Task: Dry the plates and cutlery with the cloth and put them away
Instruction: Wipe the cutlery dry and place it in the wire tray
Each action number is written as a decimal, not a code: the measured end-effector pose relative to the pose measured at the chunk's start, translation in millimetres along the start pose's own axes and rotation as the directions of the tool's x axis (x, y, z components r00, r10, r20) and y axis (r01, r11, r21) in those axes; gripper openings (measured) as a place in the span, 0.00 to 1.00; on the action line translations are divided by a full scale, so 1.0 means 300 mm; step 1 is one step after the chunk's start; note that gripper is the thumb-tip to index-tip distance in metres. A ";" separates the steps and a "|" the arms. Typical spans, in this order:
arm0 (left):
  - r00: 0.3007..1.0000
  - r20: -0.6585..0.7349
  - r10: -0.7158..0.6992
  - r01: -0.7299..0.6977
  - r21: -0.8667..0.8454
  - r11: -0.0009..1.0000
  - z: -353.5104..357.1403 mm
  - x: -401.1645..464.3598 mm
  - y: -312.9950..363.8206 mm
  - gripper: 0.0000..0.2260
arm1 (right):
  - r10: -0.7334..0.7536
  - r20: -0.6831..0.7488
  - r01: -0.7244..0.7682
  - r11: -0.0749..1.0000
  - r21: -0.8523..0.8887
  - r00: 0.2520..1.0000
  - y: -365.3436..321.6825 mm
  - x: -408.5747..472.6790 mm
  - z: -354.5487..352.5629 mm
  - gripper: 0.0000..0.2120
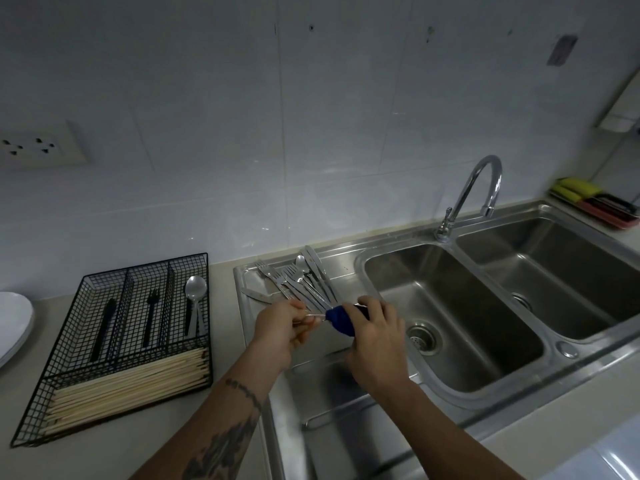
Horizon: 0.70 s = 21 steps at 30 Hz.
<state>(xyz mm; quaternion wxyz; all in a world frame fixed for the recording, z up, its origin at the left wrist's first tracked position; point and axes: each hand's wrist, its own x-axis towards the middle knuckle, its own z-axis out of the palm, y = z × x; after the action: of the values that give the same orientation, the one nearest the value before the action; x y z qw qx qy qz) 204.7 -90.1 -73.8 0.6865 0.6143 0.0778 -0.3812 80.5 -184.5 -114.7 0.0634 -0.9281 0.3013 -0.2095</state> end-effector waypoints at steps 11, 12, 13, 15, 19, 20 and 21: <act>0.926 0.339 0.166 -0.285 0.339 0.897 -0.038 0.001 -0.003 0.02 | -0.027 -0.058 0.024 0.999 -0.047 0.998 0.083 0.073 -0.043 0.20; 0.898 0.360 0.253 -0.402 0.436 0.805 -0.047 0.003 0.001 0.02 | -0.028 -0.061 0.025 0.999 -0.047 0.998 0.084 0.080 -0.048 0.21; 0.861 0.391 0.325 -0.498 0.527 0.689 -0.053 0.003 0.004 0.02 | -0.024 -0.061 0.021 0.999 -0.046 0.998 0.085 0.085 -0.052 0.21; 0.790 0.460 0.406 -0.613 0.617 0.494 -0.053 -0.003 0.002 0.03 | -0.010 -0.057 0.008 0.999 -0.034 0.998 0.086 0.091 -0.055 0.22; 0.692 0.475 0.543 -0.705 0.604 0.370 -0.041 -0.009 -0.026 0.10 | -0.035 -0.084 0.034 0.999 -0.013 0.996 0.064 0.092 -0.065 0.23; 0.692 0.437 0.575 -0.701 0.597 0.390 -0.034 -0.011 -0.033 0.11 | -0.059 -0.085 0.058 0.998 -0.021 0.995 0.052 0.091 -0.068 0.23; 0.709 0.380 0.595 -0.680 0.593 0.432 -0.024 -0.013 -0.036 0.12 | -0.089 -0.080 0.087 0.996 -0.032 0.993 0.037 0.087 -0.069 0.24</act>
<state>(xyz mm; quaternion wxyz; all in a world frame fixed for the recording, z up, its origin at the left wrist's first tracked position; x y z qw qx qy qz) 198.0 -81.4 -81.7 0.4967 0.7847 -0.3485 -0.1267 84.7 -208.7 -89.6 0.0289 -0.9320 0.2653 -0.2452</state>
